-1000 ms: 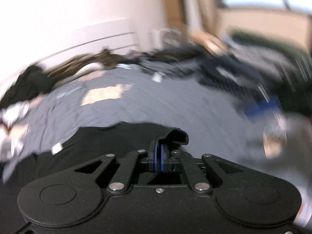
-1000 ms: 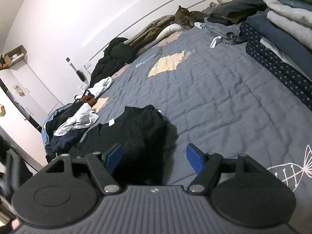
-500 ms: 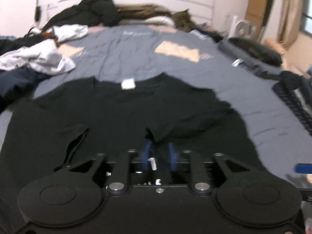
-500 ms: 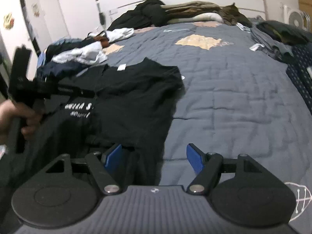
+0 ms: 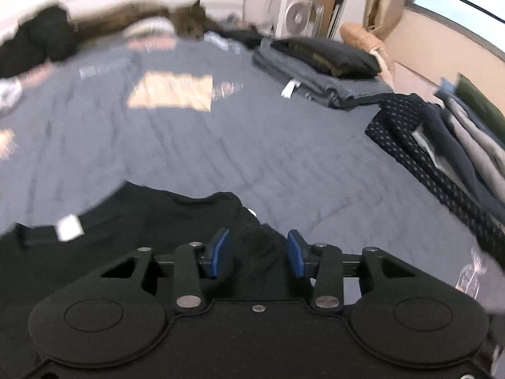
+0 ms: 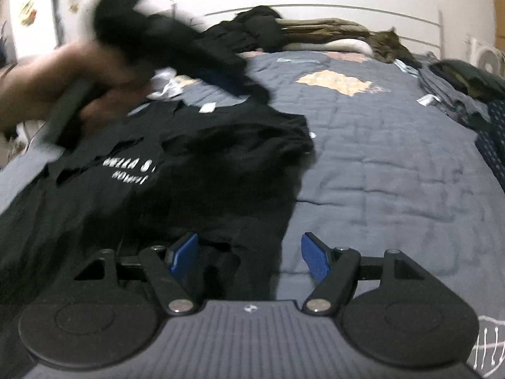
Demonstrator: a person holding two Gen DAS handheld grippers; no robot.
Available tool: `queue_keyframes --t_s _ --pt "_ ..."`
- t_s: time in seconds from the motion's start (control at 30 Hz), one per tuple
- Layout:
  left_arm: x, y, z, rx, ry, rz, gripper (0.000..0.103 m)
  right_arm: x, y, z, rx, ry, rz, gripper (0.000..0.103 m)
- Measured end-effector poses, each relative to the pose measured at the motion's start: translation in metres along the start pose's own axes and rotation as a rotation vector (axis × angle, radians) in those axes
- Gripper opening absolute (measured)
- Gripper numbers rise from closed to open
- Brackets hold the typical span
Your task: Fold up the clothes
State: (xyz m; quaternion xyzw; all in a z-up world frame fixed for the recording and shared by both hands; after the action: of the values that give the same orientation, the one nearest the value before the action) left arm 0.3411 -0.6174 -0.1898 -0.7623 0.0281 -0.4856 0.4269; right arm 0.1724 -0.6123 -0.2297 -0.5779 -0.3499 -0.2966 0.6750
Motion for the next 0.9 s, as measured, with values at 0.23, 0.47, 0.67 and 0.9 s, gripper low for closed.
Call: queue_keyframes --t_s 0.23,0.47,0.67,0.9 --pt "-0.003 0.06 0.012 -0.063 -0.128 0.152 0.041 -0.014 0.013 0.004 -0.02 -0.104 0.052 0.03" --pt "0.005 0.07 0.028 -0.085 -0.234 0.105 0.006 -0.017 0.016 -0.018 -0.053 -0.008 0.065 0.008" --pt "0.011 0.07 0.042 -0.074 -0.329 0.064 0.012 -0.021 0.011 -0.051 -0.051 0.233 0.064 0.007" --pt "-0.002 0.071 0.04 -0.114 -0.308 0.111 0.048 -0.023 0.011 -0.046 -0.045 0.186 0.08 0.007"
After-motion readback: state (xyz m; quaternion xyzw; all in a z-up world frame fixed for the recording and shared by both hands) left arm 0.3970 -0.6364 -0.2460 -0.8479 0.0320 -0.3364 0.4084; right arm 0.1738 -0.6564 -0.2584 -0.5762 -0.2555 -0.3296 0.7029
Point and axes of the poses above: each gripper's, at about its wrist camera, not at the fingertips, and y roughly the way its jaws point, z to its left, x to its top, the point moved 9 cm from there along y, roughly the way its jaws point, and after that the axes turned 3 degrees about -z, right-handed, at the moved point
